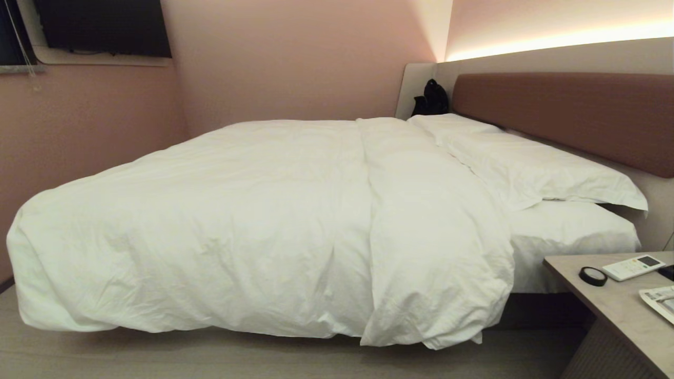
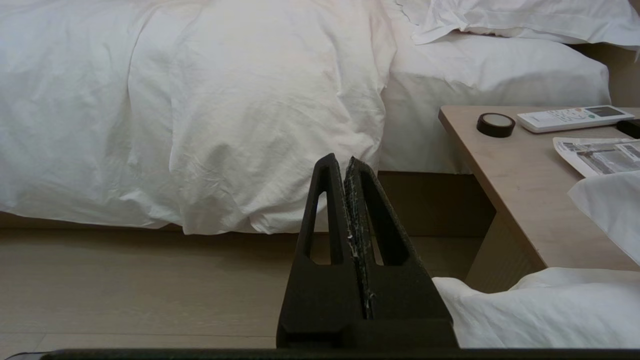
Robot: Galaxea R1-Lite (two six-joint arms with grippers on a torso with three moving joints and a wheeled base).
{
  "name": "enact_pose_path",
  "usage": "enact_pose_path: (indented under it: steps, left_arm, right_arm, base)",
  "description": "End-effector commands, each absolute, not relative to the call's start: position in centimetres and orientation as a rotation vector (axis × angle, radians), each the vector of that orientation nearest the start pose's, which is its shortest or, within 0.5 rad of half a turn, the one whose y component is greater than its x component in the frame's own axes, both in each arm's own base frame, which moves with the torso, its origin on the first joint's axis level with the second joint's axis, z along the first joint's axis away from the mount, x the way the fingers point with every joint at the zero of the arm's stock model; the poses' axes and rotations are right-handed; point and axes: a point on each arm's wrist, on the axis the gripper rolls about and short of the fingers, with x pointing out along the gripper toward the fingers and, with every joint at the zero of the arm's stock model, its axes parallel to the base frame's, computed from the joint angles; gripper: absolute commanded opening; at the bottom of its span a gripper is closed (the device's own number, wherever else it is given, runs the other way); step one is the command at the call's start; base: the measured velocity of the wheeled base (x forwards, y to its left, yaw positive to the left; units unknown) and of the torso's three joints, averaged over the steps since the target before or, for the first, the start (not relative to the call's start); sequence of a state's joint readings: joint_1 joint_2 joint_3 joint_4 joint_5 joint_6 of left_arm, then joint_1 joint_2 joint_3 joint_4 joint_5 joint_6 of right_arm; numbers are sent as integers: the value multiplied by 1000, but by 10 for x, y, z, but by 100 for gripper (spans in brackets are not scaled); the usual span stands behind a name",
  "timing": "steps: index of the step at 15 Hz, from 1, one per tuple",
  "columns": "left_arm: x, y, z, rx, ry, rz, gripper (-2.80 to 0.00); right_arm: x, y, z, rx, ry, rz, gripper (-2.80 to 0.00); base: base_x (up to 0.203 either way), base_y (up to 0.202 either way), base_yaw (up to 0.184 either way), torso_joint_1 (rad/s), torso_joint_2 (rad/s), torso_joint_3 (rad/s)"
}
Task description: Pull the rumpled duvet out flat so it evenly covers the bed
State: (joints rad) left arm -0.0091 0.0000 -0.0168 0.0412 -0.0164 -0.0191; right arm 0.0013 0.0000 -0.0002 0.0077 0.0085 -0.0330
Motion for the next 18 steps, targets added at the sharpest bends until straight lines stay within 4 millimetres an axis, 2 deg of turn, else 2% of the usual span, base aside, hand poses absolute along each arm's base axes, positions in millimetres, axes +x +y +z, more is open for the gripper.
enact_pose_path:
  steps: [1, 15, 18]
  left_arm:
    - [-24, 0, 76, -20, 26, -26, -280]
    - [-24, 0, 76, -20, 26, -24, -280]
    - [-24, 0, 76, -20, 26, -24, -280]
  right_arm:
    - [-23, 0, 75, -34, 9, 11, -280]
    - [-23, 0, 75, -41, 7, 12, -280]
    - [-23, 0, 75, -40, 7, 12, -280]
  base:
    - [0, 0, 0, 0, 0, 0]
    - [0, 0, 0, 0, 0, 0]
    - [0, 0, 0, 51, -225, -219]
